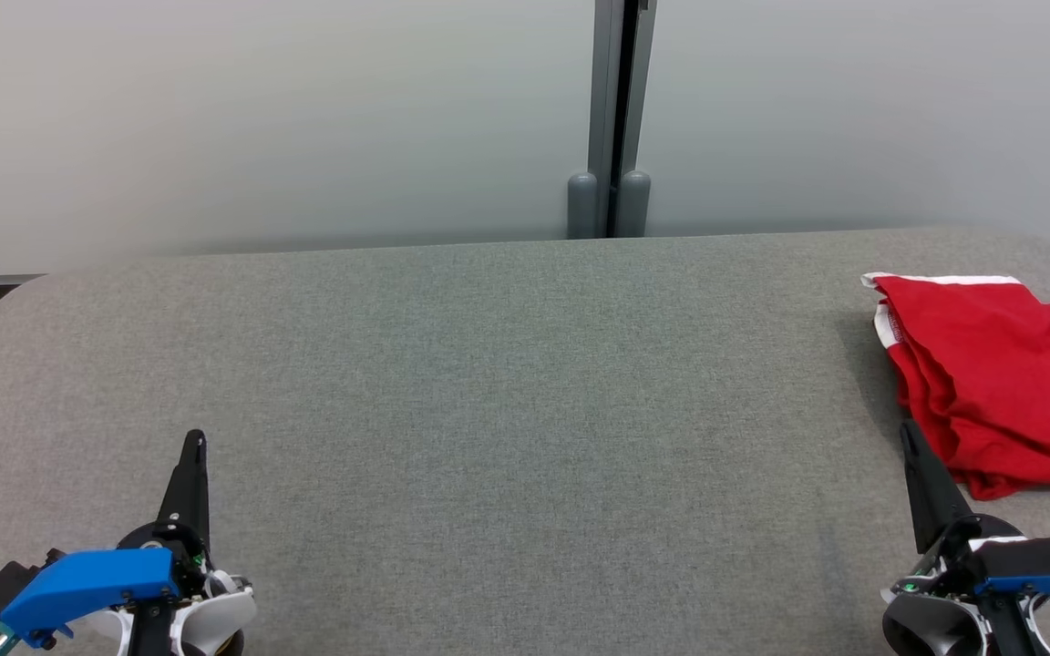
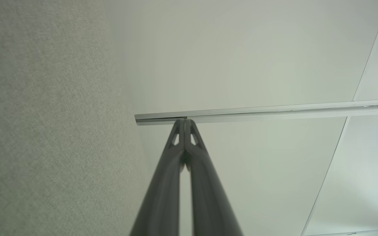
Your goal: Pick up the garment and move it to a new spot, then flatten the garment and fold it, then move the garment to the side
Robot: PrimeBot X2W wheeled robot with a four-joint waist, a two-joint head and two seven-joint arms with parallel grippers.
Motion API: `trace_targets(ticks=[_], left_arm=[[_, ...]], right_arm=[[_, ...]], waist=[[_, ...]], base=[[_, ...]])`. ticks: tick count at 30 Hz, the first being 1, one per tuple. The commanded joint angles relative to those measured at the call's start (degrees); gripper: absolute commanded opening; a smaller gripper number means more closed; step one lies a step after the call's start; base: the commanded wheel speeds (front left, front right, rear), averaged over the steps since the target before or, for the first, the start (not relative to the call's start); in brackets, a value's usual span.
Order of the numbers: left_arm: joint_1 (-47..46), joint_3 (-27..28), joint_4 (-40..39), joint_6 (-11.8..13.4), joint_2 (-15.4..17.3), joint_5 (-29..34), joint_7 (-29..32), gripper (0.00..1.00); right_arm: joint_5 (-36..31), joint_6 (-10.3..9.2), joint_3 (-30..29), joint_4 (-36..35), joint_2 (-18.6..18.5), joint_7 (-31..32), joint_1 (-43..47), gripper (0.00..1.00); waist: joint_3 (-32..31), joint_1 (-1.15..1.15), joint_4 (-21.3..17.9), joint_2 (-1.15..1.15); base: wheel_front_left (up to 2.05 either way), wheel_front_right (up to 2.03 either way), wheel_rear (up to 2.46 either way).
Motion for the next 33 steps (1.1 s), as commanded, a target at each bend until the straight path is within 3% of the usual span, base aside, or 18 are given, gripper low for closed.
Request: trace_targets(ticks=[1,33], left_arm=[[-0.9,0.4,-0.4,-0.5,-0.1,-1.2,0.5,0.00],[-1.1,0.7,-0.4,-0.5,-0.3,-3.1,1.0,0.00]], right_arm=[[1.6,0.03,-0.2,0.1,-0.2,0.4,-0.7,0.00],[3.8,0.02,-0.3,0.2,-0.2,0.6,-0.8,0.00]], waist=[[0.0,0.00,0.1,0.00],[0.0,0.00,0.3,0.00]], base=[[0.00,0.00,0.00],[0.00,0.00,0.00]])
